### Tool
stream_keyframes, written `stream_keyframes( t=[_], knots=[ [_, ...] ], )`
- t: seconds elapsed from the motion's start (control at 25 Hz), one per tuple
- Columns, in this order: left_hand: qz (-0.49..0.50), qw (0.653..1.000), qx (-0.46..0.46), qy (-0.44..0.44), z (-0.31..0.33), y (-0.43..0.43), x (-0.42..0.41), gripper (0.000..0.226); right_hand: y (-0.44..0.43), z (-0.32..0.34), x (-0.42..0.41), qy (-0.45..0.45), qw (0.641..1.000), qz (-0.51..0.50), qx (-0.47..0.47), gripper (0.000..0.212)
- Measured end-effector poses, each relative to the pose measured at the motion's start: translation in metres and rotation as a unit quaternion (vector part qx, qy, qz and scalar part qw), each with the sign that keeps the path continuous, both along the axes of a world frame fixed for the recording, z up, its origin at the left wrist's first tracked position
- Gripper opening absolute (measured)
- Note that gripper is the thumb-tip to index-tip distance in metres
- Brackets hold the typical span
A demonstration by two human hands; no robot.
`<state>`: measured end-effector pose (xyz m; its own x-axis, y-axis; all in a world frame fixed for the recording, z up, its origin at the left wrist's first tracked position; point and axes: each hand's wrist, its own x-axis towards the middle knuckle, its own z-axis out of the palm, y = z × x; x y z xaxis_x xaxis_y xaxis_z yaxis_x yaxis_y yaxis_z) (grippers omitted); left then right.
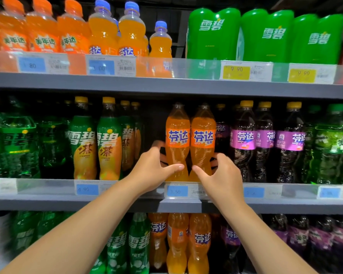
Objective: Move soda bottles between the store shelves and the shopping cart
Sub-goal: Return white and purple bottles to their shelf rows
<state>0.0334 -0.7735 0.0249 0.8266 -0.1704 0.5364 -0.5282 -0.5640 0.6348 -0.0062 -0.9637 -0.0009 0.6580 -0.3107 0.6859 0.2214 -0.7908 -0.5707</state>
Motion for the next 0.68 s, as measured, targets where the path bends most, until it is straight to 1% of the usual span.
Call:
stream_keyframes(
  t=[0.12,0.28,0.4,0.48,0.52,0.6,0.68],
  knots=[
    [0.010,1.000,0.006,-0.014,-0.003,-0.001,0.000,0.065,0.001,-0.002,0.001,-0.012,1.000,0.002,-0.009,0.041],
    [0.015,0.999,0.021,-0.036,-0.006,-0.002,-0.003,0.075,0.001,-0.004,-0.001,-0.014,0.999,-0.013,-0.047,0.039],
    [0.013,0.999,0.008,-0.039,-0.007,0.001,-0.007,0.074,0.007,-0.010,-0.008,-0.021,0.999,0.007,-0.038,0.046],
    [0.018,0.998,-0.004,-0.054,-0.009,0.009,-0.012,0.067,0.010,-0.013,-0.013,-0.046,0.999,0.020,-0.015,0.053],
    [0.018,0.997,-0.015,-0.070,-0.013,0.014,-0.017,0.061,0.011,-0.015,-0.018,-0.076,0.997,0.031,-0.005,0.053],
    [0.002,0.991,-0.041,-0.128,-0.024,0.030,-0.031,0.044,0.017,-0.017,-0.032,-0.189,0.980,0.063,-0.023,0.041],
    [-0.009,0.967,-0.048,-0.251,-0.032,0.056,-0.043,0.025,0.033,-0.020,-0.045,-0.290,0.949,0.118,-0.046,0.030]
  ],
)
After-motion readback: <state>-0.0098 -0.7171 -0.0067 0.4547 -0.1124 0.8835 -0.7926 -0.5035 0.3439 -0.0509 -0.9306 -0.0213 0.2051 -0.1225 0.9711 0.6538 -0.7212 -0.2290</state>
